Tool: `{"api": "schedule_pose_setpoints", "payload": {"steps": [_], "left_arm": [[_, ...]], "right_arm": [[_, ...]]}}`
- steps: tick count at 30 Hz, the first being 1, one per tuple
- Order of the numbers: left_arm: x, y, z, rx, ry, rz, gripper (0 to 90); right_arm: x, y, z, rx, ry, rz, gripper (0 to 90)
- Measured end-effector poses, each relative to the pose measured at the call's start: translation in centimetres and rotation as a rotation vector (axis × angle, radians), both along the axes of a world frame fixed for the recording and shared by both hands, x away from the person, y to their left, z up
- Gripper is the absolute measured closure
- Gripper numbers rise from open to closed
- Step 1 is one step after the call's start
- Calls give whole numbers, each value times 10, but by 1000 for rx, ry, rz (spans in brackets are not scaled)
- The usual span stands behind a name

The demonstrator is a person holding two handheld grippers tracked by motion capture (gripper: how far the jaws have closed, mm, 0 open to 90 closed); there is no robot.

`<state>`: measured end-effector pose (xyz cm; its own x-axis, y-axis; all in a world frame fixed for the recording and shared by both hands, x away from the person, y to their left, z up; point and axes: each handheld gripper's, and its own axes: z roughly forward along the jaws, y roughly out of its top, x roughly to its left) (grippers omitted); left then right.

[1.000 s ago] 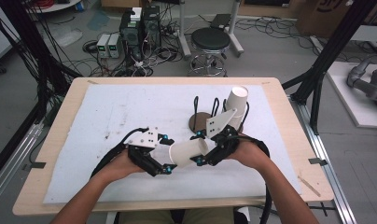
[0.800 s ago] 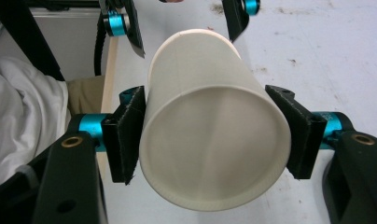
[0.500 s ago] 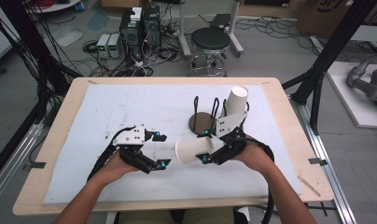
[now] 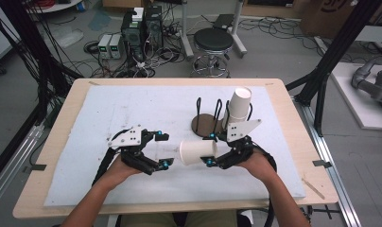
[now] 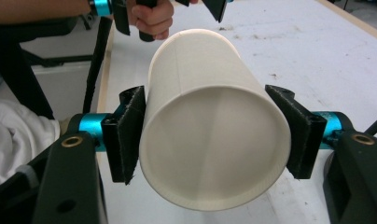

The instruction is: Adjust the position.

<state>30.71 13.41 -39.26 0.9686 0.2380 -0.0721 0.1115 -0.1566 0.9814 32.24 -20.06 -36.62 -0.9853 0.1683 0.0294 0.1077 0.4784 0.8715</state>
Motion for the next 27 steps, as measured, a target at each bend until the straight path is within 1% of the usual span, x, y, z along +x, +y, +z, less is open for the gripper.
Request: {"api": "schedule_pose_setpoints", "payload": {"steps": [1, 2, 4, 9, 16, 22, 25, 27], "left_arm": [[0, -1, 0, 2, -3, -1, 151], [-1, -2, -1, 1, -3, -6, 151], [-2, -4, -1, 4, -10, -7, 151], [-2, -6, -2, -5, -18, -6, 151], [-2, -11, -3, -30, -27, -24, 151], [0, -17, -4, -52, -33, -29, 151], [0, -21, -4, -53, -39, -43, 151], [0, -23, -4, -56, -40, -48, 151]], "right_arm": [[0, -1, -2, 17, 5, -4, 334], [0, -1, -3, 19, 5, -7, 334], [-1, -2, -6, 36, 6, -8, 334], [-4, -1, -10, 61, 13, -3, 334], [-5, 0, -10, 108, 21, 1, 334], [-5, 1, -10, 135, 28, 10, 335], [-5, 1, -9, 154, 38, 13, 335], [-4, 2, -9, 161, 35, 18, 336]]}}
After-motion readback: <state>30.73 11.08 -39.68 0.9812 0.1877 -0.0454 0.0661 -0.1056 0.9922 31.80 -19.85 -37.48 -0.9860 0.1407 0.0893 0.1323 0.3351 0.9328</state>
